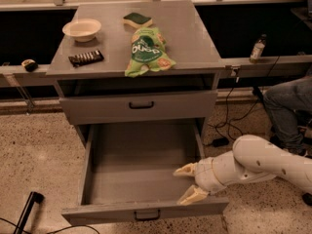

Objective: Close middle drawer

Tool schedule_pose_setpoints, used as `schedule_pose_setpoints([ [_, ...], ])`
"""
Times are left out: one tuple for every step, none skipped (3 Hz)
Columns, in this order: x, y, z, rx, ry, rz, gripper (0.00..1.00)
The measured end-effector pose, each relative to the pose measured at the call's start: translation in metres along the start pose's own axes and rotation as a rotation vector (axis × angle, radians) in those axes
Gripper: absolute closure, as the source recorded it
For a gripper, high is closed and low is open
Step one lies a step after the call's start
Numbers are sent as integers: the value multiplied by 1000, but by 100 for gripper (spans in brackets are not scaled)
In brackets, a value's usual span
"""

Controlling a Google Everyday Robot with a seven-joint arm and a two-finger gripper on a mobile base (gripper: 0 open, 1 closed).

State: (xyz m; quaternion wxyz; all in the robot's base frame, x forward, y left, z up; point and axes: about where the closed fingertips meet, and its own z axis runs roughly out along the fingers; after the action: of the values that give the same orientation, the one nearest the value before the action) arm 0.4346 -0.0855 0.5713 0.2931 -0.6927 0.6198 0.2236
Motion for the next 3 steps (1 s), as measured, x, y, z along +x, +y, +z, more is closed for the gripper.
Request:
schedule_pose_setpoints([
  [14,1,12,21,-12,-19,62],
  [29,4,23,16,-17,-61,85],
  [29,4,24,15,-18,-63,100],
])
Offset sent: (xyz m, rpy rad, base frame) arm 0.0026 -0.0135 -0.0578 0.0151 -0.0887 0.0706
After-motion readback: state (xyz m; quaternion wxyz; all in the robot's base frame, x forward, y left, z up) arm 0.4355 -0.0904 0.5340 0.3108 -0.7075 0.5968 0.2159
